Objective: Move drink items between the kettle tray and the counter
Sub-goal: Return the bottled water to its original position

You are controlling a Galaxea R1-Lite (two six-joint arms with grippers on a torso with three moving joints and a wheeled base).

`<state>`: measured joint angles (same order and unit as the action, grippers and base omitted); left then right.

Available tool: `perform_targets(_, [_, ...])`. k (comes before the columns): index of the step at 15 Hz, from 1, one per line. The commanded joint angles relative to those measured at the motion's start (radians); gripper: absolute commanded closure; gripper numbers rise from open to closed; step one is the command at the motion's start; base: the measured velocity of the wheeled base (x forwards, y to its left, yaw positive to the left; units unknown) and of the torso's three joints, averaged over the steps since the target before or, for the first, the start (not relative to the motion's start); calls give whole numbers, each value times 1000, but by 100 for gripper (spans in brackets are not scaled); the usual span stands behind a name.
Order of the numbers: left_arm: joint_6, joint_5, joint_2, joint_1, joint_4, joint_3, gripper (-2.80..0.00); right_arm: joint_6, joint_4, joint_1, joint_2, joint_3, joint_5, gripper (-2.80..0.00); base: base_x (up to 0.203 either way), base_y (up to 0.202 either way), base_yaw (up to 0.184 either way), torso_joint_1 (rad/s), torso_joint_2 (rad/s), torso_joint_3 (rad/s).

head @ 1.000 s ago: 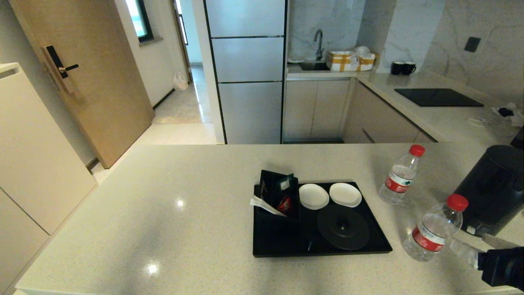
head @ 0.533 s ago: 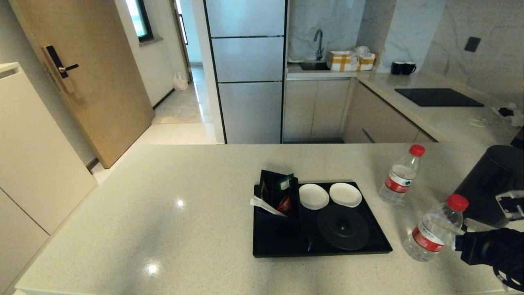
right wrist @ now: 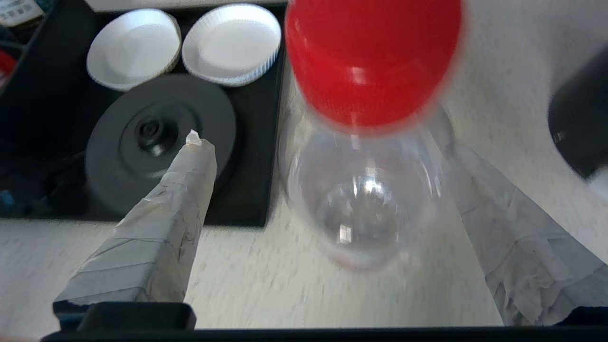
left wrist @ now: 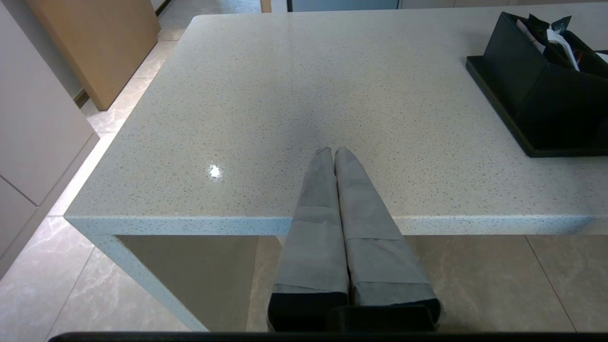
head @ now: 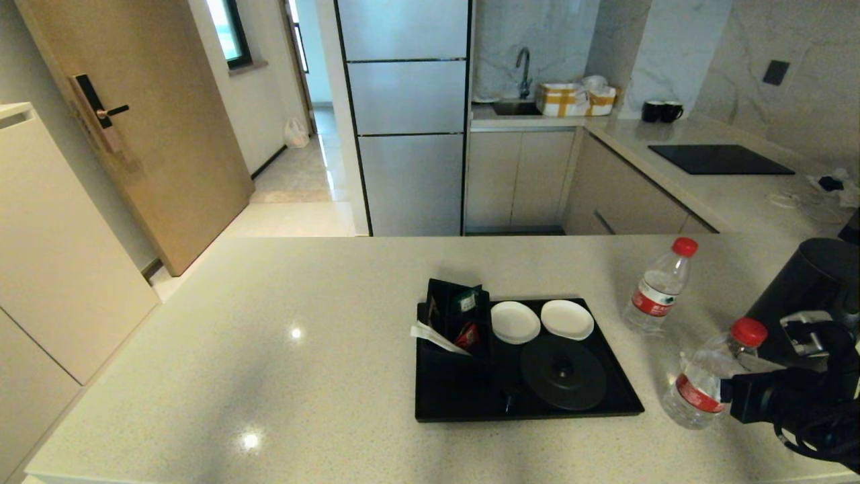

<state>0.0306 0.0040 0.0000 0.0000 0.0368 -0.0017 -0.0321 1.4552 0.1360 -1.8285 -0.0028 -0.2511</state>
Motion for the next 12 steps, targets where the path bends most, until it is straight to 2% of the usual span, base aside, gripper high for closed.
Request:
perform_targets(1, [0, 1, 0, 1, 0, 0, 0, -3, 39, 1, -62, 1, -3, -280, 0, 0, 0, 0, 0, 0])
perform_targets(6, [0, 1, 0, 0, 0, 0, 0, -8, 59, 24, -71, -3, 4, -280, 0, 0, 0, 0, 0, 0])
perform_targets(7, [0, 1, 0, 0, 0, 0, 0, -8, 63, 29, -74, -3, 4, 0, 0, 0, 0, 0, 0, 0])
perform_targets(12, [0, 1, 0, 0, 0, 0, 0, -8, 75, 47, -83, 1, 1, 0, 0, 0, 0, 0, 0, 0])
